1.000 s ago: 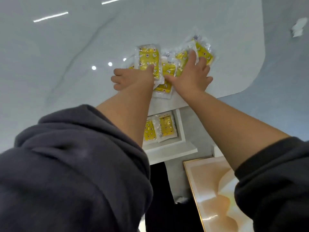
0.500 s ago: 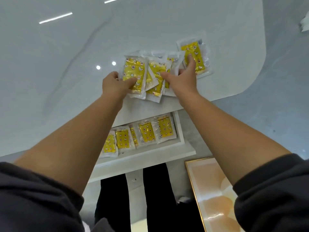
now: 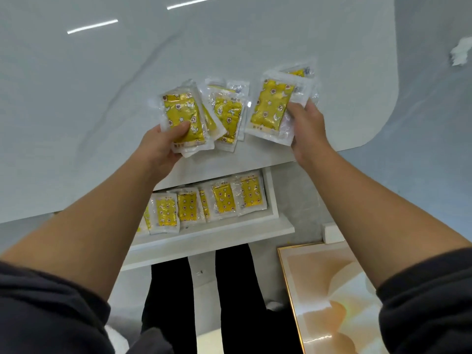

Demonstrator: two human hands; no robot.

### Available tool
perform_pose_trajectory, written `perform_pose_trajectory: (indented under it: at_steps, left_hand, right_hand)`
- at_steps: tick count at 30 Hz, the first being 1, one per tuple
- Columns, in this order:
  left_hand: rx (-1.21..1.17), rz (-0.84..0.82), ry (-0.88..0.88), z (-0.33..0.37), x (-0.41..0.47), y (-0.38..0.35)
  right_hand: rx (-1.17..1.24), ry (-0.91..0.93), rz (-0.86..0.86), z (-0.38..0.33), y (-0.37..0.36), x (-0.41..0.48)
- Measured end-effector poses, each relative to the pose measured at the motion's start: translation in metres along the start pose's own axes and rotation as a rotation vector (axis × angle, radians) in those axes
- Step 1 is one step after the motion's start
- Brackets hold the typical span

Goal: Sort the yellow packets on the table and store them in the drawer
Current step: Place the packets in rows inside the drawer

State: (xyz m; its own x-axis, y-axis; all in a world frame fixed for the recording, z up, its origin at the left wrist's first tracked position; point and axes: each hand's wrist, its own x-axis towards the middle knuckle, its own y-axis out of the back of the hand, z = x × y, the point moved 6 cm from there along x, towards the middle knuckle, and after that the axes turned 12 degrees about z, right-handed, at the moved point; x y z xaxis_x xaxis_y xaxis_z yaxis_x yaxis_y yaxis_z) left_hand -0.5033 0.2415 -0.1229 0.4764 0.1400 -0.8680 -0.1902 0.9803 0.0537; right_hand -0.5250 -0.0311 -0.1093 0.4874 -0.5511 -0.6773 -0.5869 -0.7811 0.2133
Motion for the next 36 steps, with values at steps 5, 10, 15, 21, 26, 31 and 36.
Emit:
perform_pose_trajectory:
  at_steps: [5, 10, 15, 21, 26, 31, 36]
  left_hand:
    - [0.026, -0.031, -0.048, 0.001, 0.002, 0.004]
    - [0.037, -0.058, -0.069, 0.003, 0.008, -0.015]
    - [0.048, -0.111, -0.066, -0.006, 0.010, -0.029]
    - [-0.031, -0.192, -0.045, -0.024, -0.005, -0.018]
    - [-0.036, -0.229, -0.008, -0.038, -0.027, -0.001]
    - [0.009, -0.214, 0.048, -0.064, -0.047, 0.032]
    - [0.185, -0.180, 0.073, -0.089, -0.050, 0.084]
  right_hand:
    - [-0.296, -0.042, -0.161, 0.013, -0.037, -0.013]
    - [-0.511, 0.119, -0.007, 0.015, -0.067, -0.016]
    - [-0.643, 0.348, 0.038, 0.012, -0.082, -0.024]
    - [-0.413, 0.332, -0.086, 0.024, -0.066, -0.042]
    - [-0.307, 0.091, -0.213, 0.058, -0.054, -0.065]
    - [-0.285, -0.104, -0.251, 0.107, -0.050, -0.093]
    - [-0.185, -0.292, -0.483, 0.154, -0.052, -0.121]
